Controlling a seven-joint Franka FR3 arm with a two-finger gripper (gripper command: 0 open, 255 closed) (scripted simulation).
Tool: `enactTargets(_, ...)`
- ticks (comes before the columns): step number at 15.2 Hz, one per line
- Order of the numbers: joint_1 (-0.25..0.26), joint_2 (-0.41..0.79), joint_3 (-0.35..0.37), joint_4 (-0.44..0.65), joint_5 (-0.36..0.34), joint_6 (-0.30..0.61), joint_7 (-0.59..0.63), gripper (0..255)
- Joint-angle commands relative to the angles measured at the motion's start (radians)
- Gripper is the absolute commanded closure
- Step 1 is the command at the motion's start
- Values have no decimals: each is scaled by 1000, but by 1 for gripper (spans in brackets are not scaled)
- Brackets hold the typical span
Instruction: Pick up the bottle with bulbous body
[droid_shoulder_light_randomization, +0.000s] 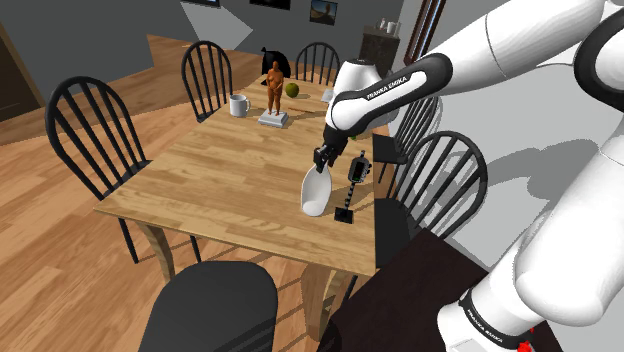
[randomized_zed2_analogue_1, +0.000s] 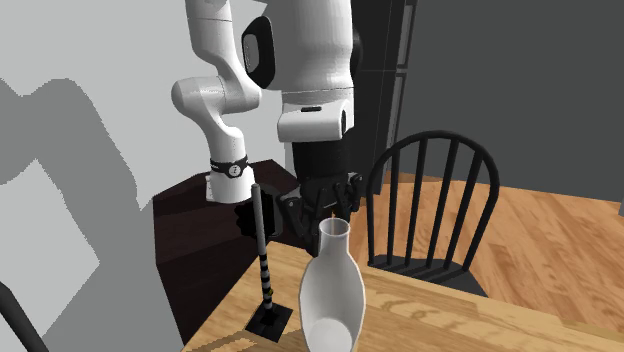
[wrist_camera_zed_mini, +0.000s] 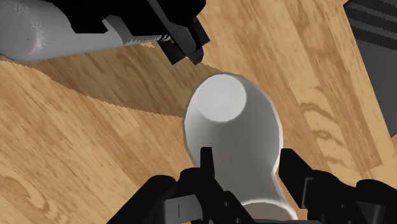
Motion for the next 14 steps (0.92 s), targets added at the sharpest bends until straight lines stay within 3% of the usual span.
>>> enactTargets(1, 0, 0, 0, 0, 0, 0, 0, 255)
enactTargets(4, -1, 1, 0, 1, 0, -1, -1, 255)
enactTargets(14, 0, -75, -1, 55, -6, -131, 4, 255)
